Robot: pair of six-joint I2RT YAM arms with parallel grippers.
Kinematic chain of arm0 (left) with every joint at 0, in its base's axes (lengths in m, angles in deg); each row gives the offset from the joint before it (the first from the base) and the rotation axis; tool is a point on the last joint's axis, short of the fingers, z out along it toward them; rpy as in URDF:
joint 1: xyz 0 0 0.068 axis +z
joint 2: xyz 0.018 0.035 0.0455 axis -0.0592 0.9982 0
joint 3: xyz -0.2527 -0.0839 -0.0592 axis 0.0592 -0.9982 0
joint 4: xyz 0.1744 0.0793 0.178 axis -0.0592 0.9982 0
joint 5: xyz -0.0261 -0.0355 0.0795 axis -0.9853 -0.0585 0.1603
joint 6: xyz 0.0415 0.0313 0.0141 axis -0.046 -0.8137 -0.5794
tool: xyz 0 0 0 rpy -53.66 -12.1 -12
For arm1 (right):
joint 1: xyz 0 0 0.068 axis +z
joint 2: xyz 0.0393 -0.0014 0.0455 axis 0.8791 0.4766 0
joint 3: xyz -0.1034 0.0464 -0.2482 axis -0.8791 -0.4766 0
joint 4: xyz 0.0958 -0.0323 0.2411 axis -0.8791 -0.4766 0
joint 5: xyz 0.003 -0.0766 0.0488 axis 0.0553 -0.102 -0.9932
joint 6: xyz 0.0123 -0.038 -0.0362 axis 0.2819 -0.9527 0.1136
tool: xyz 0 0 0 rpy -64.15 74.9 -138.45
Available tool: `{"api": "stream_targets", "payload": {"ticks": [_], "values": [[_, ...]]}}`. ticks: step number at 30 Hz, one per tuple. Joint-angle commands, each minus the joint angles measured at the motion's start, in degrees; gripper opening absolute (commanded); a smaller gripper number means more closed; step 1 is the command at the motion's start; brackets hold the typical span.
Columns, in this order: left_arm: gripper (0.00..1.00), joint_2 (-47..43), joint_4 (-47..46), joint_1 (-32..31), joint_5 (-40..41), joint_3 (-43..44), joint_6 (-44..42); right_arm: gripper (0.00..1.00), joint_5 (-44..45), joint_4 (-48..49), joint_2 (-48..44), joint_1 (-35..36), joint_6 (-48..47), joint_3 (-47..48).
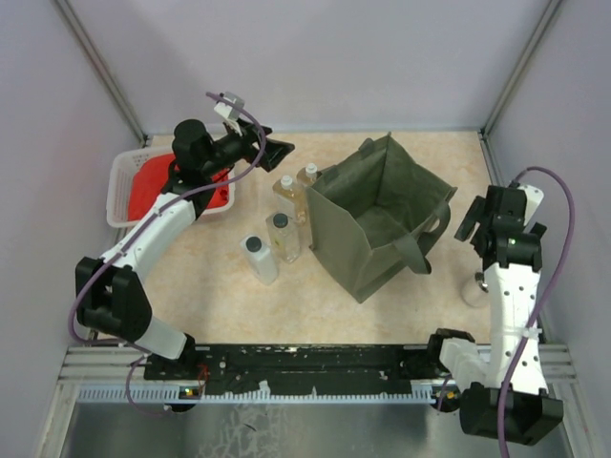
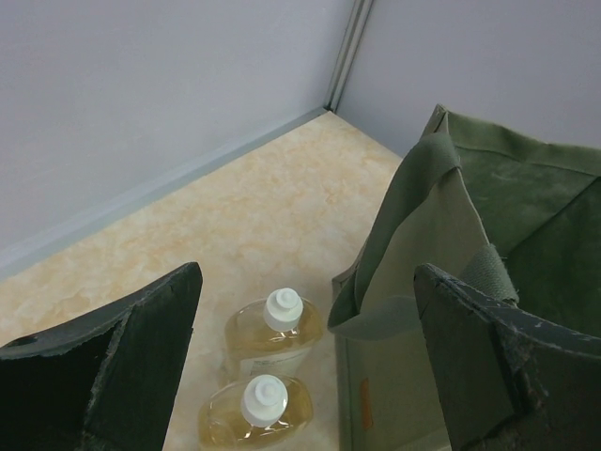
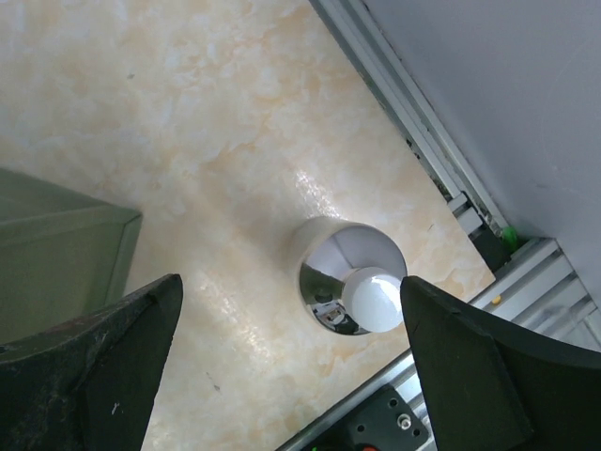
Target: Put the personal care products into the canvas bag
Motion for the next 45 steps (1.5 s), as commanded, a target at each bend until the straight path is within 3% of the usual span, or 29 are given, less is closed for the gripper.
{"api": "stream_targets", "payload": {"ticks": [1, 17, 45], "values": [[1.00, 0.96, -3.39, -0.33, -2.75, 0.98, 1.74, 0.99, -5.10, 1.54, 1.29, -2.09, 4.78, 2.59], [1.00, 2.35, -2.25, -0.78, -4.80, 0.57, 3.47, 0.99, 9.67, -7.36, -0.87, -2.09, 23.51, -6.87], [1.00, 1.59, 0.63, -4.01, -2.05, 0.28, 0.74, 0.98, 8.28, 3.04, 5.32, -4.95, 22.42, -14.21]]}}
